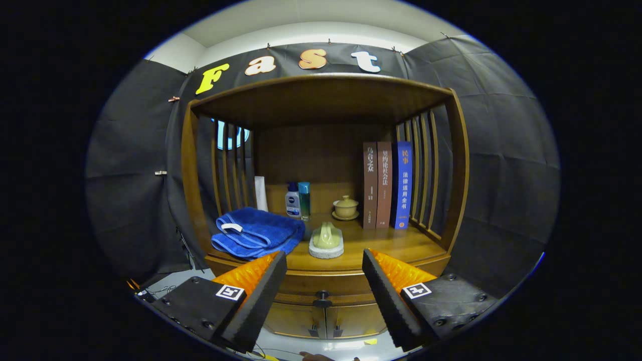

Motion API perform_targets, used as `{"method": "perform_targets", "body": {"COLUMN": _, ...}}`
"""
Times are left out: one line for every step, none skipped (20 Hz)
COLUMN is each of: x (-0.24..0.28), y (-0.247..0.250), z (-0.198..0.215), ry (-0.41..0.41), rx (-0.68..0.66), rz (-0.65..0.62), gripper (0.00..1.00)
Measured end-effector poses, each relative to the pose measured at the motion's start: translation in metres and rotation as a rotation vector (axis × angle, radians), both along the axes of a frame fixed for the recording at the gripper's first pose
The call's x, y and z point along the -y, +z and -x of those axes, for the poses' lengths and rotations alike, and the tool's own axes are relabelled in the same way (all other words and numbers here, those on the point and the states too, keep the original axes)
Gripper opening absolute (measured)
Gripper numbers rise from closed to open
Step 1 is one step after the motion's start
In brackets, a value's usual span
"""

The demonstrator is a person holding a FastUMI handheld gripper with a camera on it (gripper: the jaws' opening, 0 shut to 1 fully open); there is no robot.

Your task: Pull open the drawer, take out the items inside it, and place them on the countertop above the cabinet.

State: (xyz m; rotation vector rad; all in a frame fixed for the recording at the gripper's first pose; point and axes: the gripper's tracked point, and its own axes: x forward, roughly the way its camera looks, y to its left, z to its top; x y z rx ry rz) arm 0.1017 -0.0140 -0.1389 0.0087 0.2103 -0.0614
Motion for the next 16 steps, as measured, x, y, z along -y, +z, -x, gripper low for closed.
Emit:
{"method": "perform_targets", "body": {"x": -0.002, "y": 0.012, "z": 0.005, "ry": 0.004, "rx": 0.009, "rz": 0.004, "gripper": 0.99}}
{"method": "perform_targets", "body": {"x": -0.003, "y": 0.026, "z": 0.008, "ry": 0.001, "rx": 0.018, "rz": 0.009, "gripper": 0.99}}
{"method": "perform_targets", "body": {"x": -0.003, "y": 0.039, "z": 0.012, "ry": -0.001, "rx": 0.031, "rz": 0.012, "gripper": 0.99}}
{"method": "perform_targets", "body": {"x": -0.004, "y": 0.052, "z": 0.016, "ry": -0.001, "rx": 0.041, "rz": 0.015, "gripper": 0.99}}
{"method": "perform_targets", "body": {"x": -0.006, "y": 0.063, "z": 0.018, "ry": 0.0, "rx": 0.051, "rz": 0.015, "gripper": 0.99}}
{"method": "perform_targets", "body": {"x": -0.008, "y": 0.073, "z": 0.023, "ry": 0.002, "rx": 0.059, "rz": 0.014, "gripper": 0.99}}
{"method": "perform_targets", "body": {"x": -0.008, "y": 0.082, "z": 0.027, "ry": 0.001, "rx": 0.064, "rz": 0.012, "gripper": 0.99}}
{"method": "perform_targets", "body": {"x": -0.01, "y": 0.093, "z": 0.032, "ry": 0.003, "rx": 0.072, "rz": 0.009, "gripper": 0.99}}
{"method": "perform_targets", "body": {"x": -0.01, "y": 0.102, "z": 0.036, "ry": 0.003, "rx": 0.08, "rz": 0.006, "gripper": 0.99}}
{"method": "perform_targets", "body": {"x": -0.012, "y": 0.109, "z": 0.04, "ry": 0.005, "rx": 0.082, "rz": 0.004, "gripper": 0.99}}
{"method": "perform_targets", "body": {"x": -0.013, "y": 0.114, "z": 0.044, "ry": 0.008, "rx": 0.079, "rz": 0.007, "gripper": 0.99}}
{"method": "perform_targets", "body": {"x": -0.014, "y": 0.118, "z": 0.048, "ry": 0.01, "rx": 0.076, "rz": 0.012, "gripper": 0.99}}
{"method": "perform_targets", "body": {"x": -0.014, "y": 0.121, "z": 0.052, "ry": 0.005, "rx": 0.072, "rz": 0.017, "gripper": 0.99}}
{"method": "perform_targets", "body": {"x": -0.016, "y": 0.124, "z": 0.055, "ry": 0.005, "rx": 0.074, "rz": 0.019, "gripper": 0.99}}
{"method": "perform_targets", "body": {"x": -0.019, "y": 0.127, "z": 0.058, "ry": 0.007, "rx": 0.079, "rz": 0.019, "gripper": 0.99}}
{"method": "perform_targets", "body": {"x": -0.02, "y": 0.129, "z": 0.06, "ry": 0.006, "rx": 0.084, "rz": 0.02, "gripper": 0.99}}
